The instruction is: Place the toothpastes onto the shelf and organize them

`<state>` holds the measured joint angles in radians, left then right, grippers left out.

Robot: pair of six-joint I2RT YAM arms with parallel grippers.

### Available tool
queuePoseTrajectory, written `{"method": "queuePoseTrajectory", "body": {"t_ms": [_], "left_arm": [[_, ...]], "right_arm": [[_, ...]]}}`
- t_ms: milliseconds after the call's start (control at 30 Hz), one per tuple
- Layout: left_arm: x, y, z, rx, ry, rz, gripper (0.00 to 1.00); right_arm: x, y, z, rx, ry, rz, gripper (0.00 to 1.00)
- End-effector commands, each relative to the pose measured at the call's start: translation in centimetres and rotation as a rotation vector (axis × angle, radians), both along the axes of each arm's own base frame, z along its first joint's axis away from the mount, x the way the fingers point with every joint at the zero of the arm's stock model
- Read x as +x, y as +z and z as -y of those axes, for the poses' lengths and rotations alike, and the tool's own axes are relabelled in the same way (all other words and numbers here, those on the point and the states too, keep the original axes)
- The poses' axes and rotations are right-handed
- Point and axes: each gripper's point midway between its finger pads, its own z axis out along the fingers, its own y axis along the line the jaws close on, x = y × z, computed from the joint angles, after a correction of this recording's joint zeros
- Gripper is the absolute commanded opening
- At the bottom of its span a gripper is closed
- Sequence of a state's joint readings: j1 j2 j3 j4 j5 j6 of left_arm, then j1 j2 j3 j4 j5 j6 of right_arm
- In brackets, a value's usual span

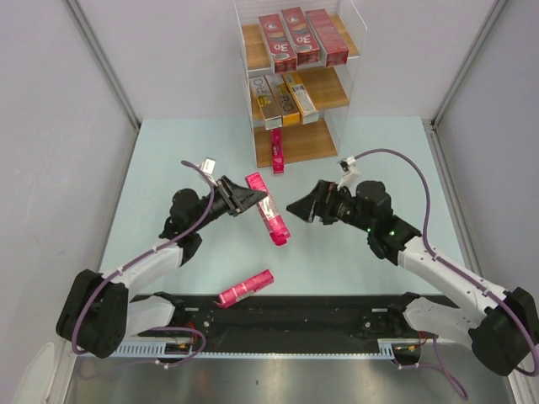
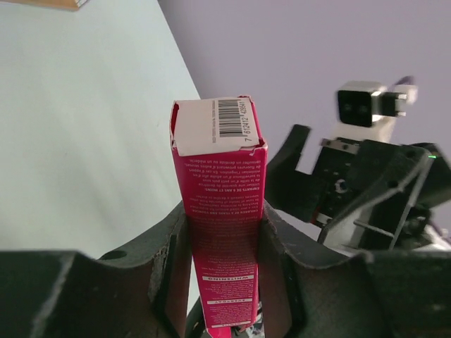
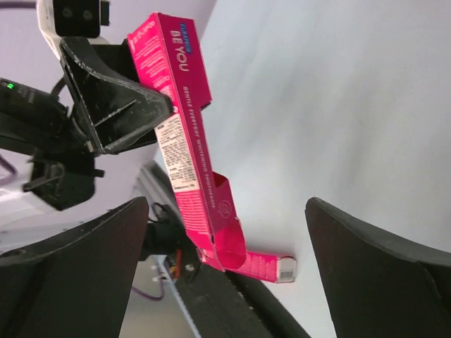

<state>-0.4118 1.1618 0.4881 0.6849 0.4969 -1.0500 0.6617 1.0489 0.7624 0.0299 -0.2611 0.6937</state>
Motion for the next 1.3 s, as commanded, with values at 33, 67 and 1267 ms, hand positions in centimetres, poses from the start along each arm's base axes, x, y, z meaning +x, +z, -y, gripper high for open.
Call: {"method": "queuePoseTrajectory", "body": {"t_ms": [33,67,1267], "left_arm": [[-1.0,4.6,-0.5,-0.128,-0.029,0.127,0.28],[-1.1,4.7,-0.4,-0.144,-0.044,0.116,0.28],[-1.3,5.5,0.3,-0.242,-0.125,0.116,0.3]], "right_arm": [[-2.4,0.1,0.6,0.35,0.158,-0.221,1.0],[-2.6,1.5,0.6,0.416,0.191,-0.17,1.0],[-4.6,-0.1,-3.4,0.504,0.219,-0.16,0.95]]}}
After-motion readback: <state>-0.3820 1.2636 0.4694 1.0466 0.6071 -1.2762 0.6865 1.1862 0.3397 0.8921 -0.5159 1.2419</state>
